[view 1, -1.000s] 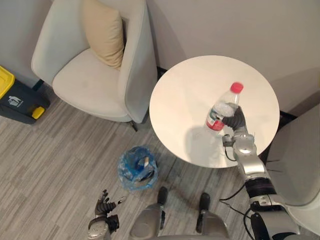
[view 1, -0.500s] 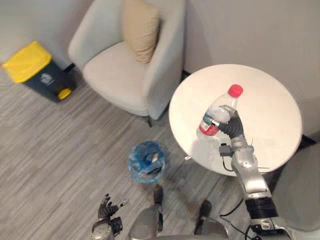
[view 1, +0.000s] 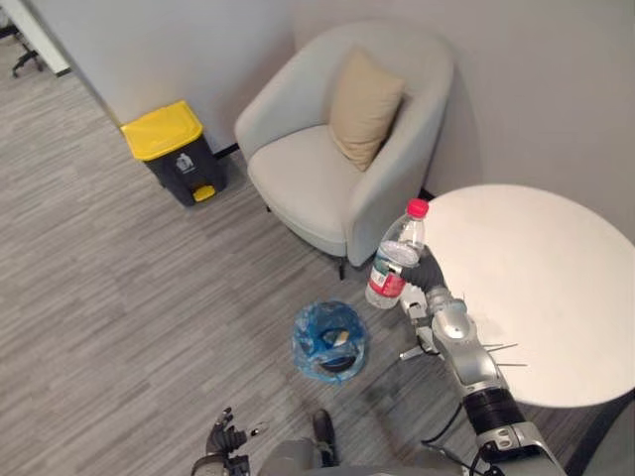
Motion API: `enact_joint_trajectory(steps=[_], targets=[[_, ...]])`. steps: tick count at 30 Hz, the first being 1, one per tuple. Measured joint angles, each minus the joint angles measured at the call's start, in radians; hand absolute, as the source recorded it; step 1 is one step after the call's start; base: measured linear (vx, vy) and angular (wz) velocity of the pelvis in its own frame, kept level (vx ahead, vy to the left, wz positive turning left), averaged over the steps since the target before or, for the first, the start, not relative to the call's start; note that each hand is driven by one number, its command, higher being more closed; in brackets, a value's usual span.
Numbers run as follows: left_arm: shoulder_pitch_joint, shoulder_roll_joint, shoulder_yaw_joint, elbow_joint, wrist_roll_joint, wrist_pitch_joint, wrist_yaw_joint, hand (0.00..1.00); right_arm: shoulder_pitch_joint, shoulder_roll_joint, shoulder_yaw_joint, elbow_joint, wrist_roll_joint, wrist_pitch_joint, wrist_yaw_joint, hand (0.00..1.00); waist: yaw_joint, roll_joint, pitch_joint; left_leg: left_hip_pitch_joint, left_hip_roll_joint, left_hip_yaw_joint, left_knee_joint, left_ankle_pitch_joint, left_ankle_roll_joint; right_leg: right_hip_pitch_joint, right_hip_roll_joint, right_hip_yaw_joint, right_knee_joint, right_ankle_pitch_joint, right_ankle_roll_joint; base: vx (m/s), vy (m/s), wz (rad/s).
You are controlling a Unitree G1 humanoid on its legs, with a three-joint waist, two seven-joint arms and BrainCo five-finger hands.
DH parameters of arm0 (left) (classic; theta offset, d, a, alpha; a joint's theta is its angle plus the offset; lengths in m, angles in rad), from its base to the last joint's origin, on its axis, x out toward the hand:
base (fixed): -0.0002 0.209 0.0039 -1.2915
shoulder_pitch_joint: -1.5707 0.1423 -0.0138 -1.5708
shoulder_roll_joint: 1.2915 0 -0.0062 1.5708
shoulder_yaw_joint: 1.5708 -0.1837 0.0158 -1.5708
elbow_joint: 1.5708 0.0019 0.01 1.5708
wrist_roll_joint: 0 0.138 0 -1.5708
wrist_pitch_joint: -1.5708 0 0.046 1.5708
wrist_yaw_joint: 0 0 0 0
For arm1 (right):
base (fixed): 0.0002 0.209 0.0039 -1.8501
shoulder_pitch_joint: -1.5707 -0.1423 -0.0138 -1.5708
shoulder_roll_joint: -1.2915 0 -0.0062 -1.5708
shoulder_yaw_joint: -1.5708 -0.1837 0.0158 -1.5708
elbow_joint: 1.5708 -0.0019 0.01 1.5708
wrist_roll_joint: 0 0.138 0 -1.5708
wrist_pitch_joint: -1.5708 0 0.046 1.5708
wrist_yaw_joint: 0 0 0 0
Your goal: Gather rubbish on tea table into small bin, then transfer packed bag to large trash can.
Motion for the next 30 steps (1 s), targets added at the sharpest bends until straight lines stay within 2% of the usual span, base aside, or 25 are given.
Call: enact_joint_trajectory(steps=[1,2,3,4,5,6,7,8,10,11,13,16,18,20,22,25,27,28,30], targets=[[0.004,0.003,0.000,0.001,0.006,0.000,0.001,0.00,0.027,-0.009,0.002,-0.021,-0.003,0.000,0.001,1.00,-0.015,-0.027,-0.005,-0.014,-0.031,-0.030,0.002,0.005,-0.006,-0.003,0.008,0.047,-0.076,-0.002,0.006,0.02,-0.151,1.28],[0.004,0.007,0.000,0.004,0.010,0.002,0.000,0.00,0.041,-0.018,0.005,-0.035,-0.004,-0.001,-0.002,1.00,-0.029,-0.056,-0.002,-0.033,-0.073,-0.053,0.021,0.008,-0.006,-0.005,-0.022,0.045,-0.119,-0.007,0.000,0.04,-0.148,1.32],[0.001,0.006,0.000,0.009,0.010,0.002,-0.001,0.00,0.042,-0.024,0.005,-0.034,-0.003,-0.001,0.000,1.00,-0.036,-0.070,-0.001,-0.043,-0.094,-0.065,0.034,0.008,-0.006,-0.009,-0.036,0.046,-0.121,0.013,0.000,0.07,-0.186,1.31],[0.002,-0.007,-0.006,0.016,0.010,0.001,-0.004,0.00,0.042,-0.044,0.017,-0.029,-0.003,0.001,0.003,1.00,-0.043,-0.051,0.004,-0.048,-0.103,-0.093,0.024,0.015,-0.017,-0.020,-0.043,0.024,-0.104,0.023,-0.002,0.05,-0.125,0.76],[0.004,-0.012,-0.011,0.016,0.010,0.001,-0.004,0.00,0.041,-0.062,0.025,-0.030,-0.003,0.001,0.005,1.00,-0.040,-0.045,0.003,-0.048,-0.099,-0.098,-0.006,0.025,-0.031,-0.030,-0.044,0.023,-0.111,0.022,-0.003,0.11,-0.113,0.56],[0.010,-0.017,-0.011,0.017,0.010,0.002,-0.005,0.00,0.034,-0.076,0.040,-0.032,-0.002,-0.002,0.014,1.00,-0.020,-0.026,0.001,-0.064,-0.088,-0.099,-0.030,0.043,-0.044,-0.041,-0.043,-0.005,-0.130,0.029,-0.012,0.11,-0.101,0.33],[0.011,-0.018,-0.010,0.018,0.010,0.002,-0.005,0.00,0.035,-0.092,0.040,-0.030,-0.001,-0.003,0.024,1.00,-0.020,0.001,0.002,-0.087,-0.067,-0.109,-0.036,0.069,-0.059,-0.043,-0.034,-0.047,-0.142,0.039,-0.016,0.11,-0.123,0.50],[0.011,-0.016,-0.010,0.018,0.009,0.001,-0.003,0.00,0.038,-0.100,0.042,-0.029,-0.001,-0.002,0.025,1.00,-0.019,0.008,0.002,-0.092,-0.061,-0.121,-0.053,0.086,-0.061,-0.042,-0.032,-0.074,-0.146,0.039,-0.020,0.06,-0.114,0.63],[-0.005,-0.015,-0.012,0.017,0.009,0.000,0.001,0.00,0.032,-0.114,0.048,-0.029,-0.001,-0.004,0.024,1.00,-0.019,0.013,0.002,-0.106,-0.050,-0.132,-0.061,0.109,-0.073,-0.042,-0.033,-0.115,-0.140,0.041,-0.027,0.09,-0.095,0.54],[-0.017,-0.017,-0.015,0.017,0.008,-0.001,0.001,0.00,0.022,-0.129,0.060,-0.029,-0.003,-0.004,0.022,1.00,-0.019,0.006,0.008,-0.123,-0.048,-0.136,-0.051,0.142,-0.061,-0.045,-0.036,-0.137,-0.124,0.033,-0.030,0.11,-0.078,0.46],[-0.042,-0.017,-0.024,0.017,0.006,-0.002,0.001,0.00,0.001,-0.146,0.070,-0.028,-0.004,-0.005,0.022,1.00,-0.019,-0.014,0.027,-0.148,-0.058,-0.140,-0.035,0.152,-0.057,-0.064,-0.051,-0.156,-0.092,0.018,-0.034,0.08,-0.043,0.47],[-0.100,-0.018,-0.061,0.011,0.004,-0.005,0.001,0.00,-0.080,-0.181,0.084,0.029,-0.009,-0.016,0.017,1.00,-0.025,-0.011,0.079,-0.223,-0.078,-0.081,0.045,0.152,-0.056,-0.088,-0.086,-0.189,-0.053,0.000,-0.030,-0.02,0.027,0.48],[-0.127,-0.017,-0.062,0.004,-0.010,-0.014,0.002,0.00,-0.147,-0.206,0.122,0.077,-0.012,-0.018,0.016,1.00,-0.021,0.005,0.116,-0.264,-0.079,-0.068,0.096,0.118,-0.030,-0.113,-0.095,-0.194,-0.018,-0.010,-0.030,-0.09,0.034,0.24],[-0.165,-0.009,-0.059,-0.017,-0.017,-0.022,0.004,0.00,-0.266,-0.221,0.158,0.133,-0.032,-0.021,0.011,1.00,-0.022,0.021,0.205,-0.348,-0.074,-0.048,0.199,0.068,-0.014,-0.171,-0.101,-0.187,0.045,-0.023,-0.029,-0.22,0.033,0.11],[-0.194,-0.006,-0.059,-0.032,-0.025,-0.022,0.005,0.00,-0.341,-0.232,0.156,0.164,-0.051,-0.022,-0.020,1.00,-0.019,0.044,0.263,-0.435,-0.049,-0.022,0.300,0.034,-0.005,-0.227,-0.098,-0.189,0.087,-0.025,-0.032,-0.25,0.025,0.05],[-0.221,-0.004,-0.059,-0.032,-0.035,-0.022,0.019,0.00,-0.425,-0.236,0.150,0.217,-0.051,-0.019,-0.083,1.00,-0.009,0.055,0.293,-0.603,-0.016,0.011,0.440,-0.012,-0.001,-0.365,-0.109,-0.190,0.185,-0.042,-0.039,-0.19,-0.010,0.09],[-0.258,-0.007,-0.052,-0.046,-0.046,-0.020,0.028,0.00,-0.459,-0.238,0.145,0.212,-0.052,-0.018,-0.116,1.00,-0.007,0.050,0.315,-0.710,0.037,0.062,0.619,-0.064,0.009,-0.448,-0.135,-0.192,0.246,-0.061,-0.054,-0.15,-0.017,0.06],[-0.274,-0.010,-0.045,-0.069,-0.053,-0.020,0.033,0.00,-0.471,-0.246,0.143,0.186,-0.051,-0.018,-0.135,1.00,0.010,0.060,0.333,-0.763,0.059,0.055,0.729,-0.143,0.036,-0.506,-0.133,-0.185,0.341,-0.084,-0.043,-0.16,0.020,0.06],[-0.325,-0.016,-0.033,-0.128,-0.054,-0.024,0.039,0.00,-0.502,-0.264,0.126,0.156,-0.051,-0.017,-0.161,1.00,0.011,0.059,0.353,-0.869,0.053,0.044,0.802,-0.155,0.035,-0.606,-0.154,-0.173,0.421,-0.107,-0.038,-0.19,0.002,0.13]])
